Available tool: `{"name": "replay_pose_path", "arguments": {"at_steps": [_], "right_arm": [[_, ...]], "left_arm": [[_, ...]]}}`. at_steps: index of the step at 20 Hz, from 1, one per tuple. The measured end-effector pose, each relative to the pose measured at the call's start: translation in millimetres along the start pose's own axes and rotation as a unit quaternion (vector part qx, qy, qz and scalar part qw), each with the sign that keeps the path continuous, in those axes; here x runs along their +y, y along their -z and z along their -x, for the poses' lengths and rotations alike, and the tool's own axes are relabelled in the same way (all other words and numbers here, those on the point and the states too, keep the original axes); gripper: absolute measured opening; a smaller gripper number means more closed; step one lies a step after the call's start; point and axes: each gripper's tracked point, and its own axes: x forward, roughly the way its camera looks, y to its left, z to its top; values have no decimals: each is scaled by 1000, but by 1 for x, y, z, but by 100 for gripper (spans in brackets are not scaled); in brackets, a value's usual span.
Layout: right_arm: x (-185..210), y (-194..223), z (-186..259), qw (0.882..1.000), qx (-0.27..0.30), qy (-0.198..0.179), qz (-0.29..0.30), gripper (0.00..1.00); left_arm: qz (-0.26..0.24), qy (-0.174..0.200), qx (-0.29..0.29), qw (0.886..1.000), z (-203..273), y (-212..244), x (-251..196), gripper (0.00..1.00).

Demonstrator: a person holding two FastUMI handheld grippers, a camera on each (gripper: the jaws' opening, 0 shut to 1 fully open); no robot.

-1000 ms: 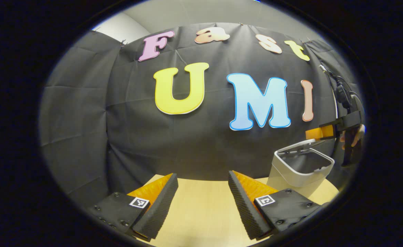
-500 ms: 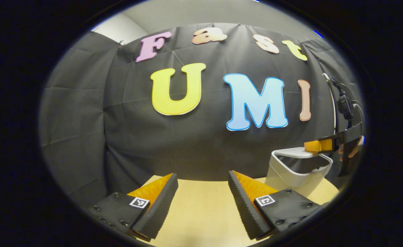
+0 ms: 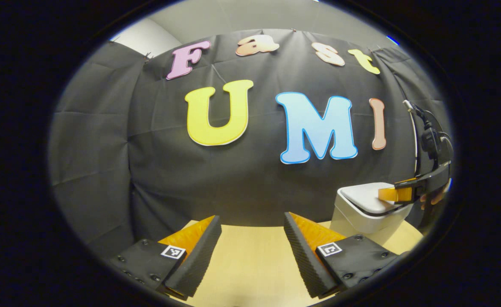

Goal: Press the lid of the desktop garbage bin to open it, pick up the crumpled paper on the desktop and throw it into the bin, then pick up the pop can on the desktop and drop it into the bin, and finally close the garbage bin lid.

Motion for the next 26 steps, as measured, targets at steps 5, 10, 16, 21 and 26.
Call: {"name": "replay_pose_path", "arguments": {"at_steps": [5,10,16,21,26], "right_arm": [[-1,2,2,1000,-2,-4,2,95],[-1,5,2,1000,-14,-5,6,95],[0,7,4,999,-52,2,1,96],[0,9,5,998,-64,9,-1,96],[1,13,4,996,-83,23,-2,96]], "left_arm": [[0,3,-6,1000,0,-4,-3,98],[0,8,-5,1000,-1,-5,-9,97],[-5,11,-6,1000,0,-8,-12,97],[-3,14,-4,1000,0,-7,-12,97],[-2,15,-1,1000,-1,-6,-15,96]]}}
